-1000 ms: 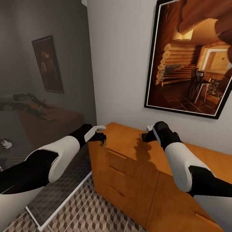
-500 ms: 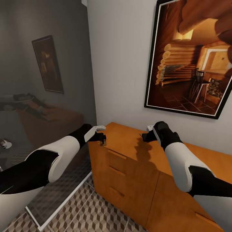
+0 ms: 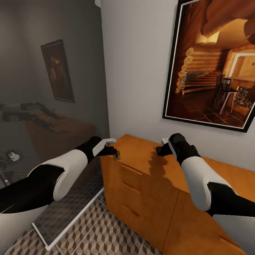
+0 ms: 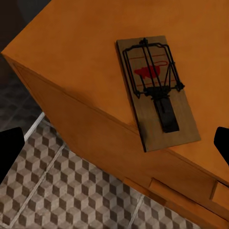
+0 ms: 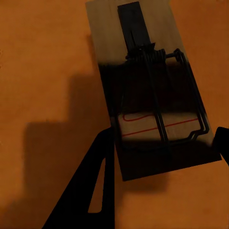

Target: Take the four mousetraps from the cabinet in the bathroom and place them on the bathroom floor. Make sure all four end up on the same floor surface, and ensure that at least two of them are either under or directly next to the same bathroom sink.

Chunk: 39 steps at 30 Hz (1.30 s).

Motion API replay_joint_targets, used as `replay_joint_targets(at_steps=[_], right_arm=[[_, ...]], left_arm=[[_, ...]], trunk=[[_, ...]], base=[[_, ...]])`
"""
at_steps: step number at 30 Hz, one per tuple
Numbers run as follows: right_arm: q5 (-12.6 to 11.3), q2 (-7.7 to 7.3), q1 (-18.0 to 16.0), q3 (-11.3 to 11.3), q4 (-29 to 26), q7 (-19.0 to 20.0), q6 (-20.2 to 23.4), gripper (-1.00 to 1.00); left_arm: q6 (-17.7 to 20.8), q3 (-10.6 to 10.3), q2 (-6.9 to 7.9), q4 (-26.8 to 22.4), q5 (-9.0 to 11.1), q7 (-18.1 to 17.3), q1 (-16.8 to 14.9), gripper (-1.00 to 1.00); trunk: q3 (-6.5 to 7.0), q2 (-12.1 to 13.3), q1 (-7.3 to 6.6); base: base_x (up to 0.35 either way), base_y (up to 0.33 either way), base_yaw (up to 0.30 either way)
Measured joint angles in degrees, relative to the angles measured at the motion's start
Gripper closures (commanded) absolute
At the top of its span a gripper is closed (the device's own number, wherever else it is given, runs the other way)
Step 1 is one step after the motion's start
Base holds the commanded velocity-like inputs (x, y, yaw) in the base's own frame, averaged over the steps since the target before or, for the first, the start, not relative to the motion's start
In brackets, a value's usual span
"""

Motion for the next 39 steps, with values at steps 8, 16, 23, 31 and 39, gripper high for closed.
replay_joint_targets(at_steps=[8,16,23,31,39], right_arm=[[0.05,-0.11,-0.01,-0.07,0.0,0.12,0.01,1.0],[0.07,-0.05,0.0,0.0,0.02,0.14,0.0,1.0],[0.07,-0.04,0.0,0.0,0.03,0.17,0.0,1.0],[0.04,-0.04,0.0,0.0,0.08,0.19,0.0,1.0],[0.07,-0.04,0.0,0.0,0.08,0.25,0.0,1.0]], left_arm=[[-0.03,-0.01,-0.03,-0.07,-0.05,-0.02,0.01,-1.0],[0.01,-0.04,-0.05,-0.21,-0.05,0.12,0.0,-1.0],[0.11,-0.01,-0.04,-0.24,0.12,0.22,0.0,-1.0],[3.34,0.15,0.11,-0.44,0.15,0.44,0.0,-1.0],[5.02,0.25,0.06,-0.59,0.18,0.52,0.0,-1.0]], trunk=[[0.0,0.0,0.0],[0.0,0.0,0.0],[0.0,0.0,0.0],[0.0,0.0,0.0],[0.0,0.0,0.0]], base=[[0.0,-0.083,0.008],[0.0,-0.096,0.001],[0.0,-0.005,0.0],[0.0,0.0,0.0],[0.0,0.0,0.0]])
